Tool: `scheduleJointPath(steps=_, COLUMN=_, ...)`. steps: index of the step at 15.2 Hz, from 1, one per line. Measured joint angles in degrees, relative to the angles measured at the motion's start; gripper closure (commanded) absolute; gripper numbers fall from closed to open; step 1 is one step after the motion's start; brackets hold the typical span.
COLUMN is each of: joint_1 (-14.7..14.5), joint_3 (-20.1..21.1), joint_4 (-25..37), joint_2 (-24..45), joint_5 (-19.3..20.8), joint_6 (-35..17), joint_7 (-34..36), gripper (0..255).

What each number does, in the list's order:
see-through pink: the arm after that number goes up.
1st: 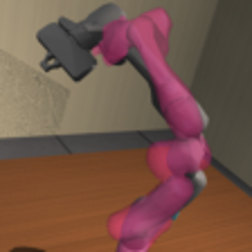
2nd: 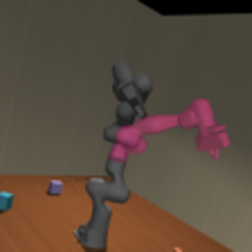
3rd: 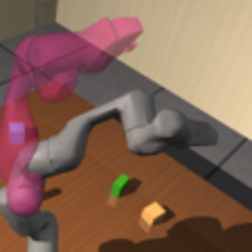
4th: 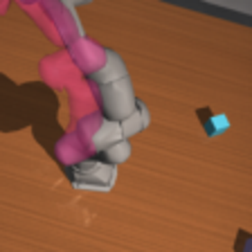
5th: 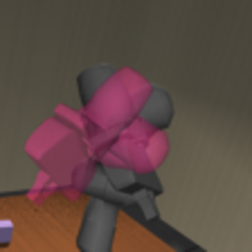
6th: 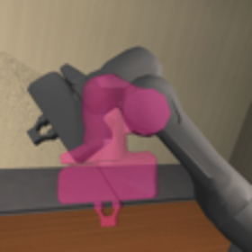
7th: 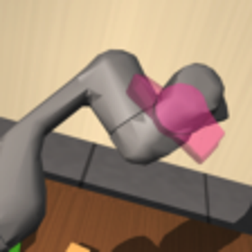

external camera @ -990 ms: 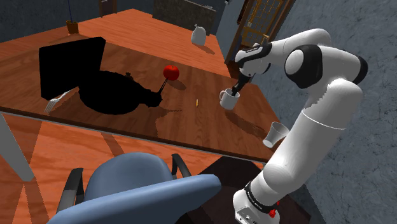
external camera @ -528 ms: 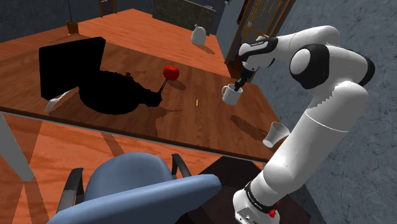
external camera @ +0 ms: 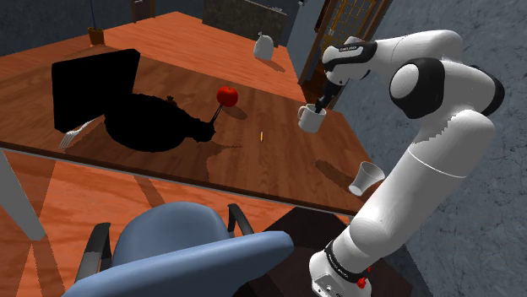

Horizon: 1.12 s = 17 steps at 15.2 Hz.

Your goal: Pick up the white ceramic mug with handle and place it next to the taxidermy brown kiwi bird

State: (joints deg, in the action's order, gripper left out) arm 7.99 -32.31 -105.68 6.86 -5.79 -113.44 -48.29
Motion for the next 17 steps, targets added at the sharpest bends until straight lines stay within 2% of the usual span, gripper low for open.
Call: scheduleJointPath(steps=17, joint_1=0.2, joint_3=-0.27, joint_4=12.17, joint_2=-0.76, joint_5=0.76, joint_6=12.78, joint_7=0.85, gripper=255)
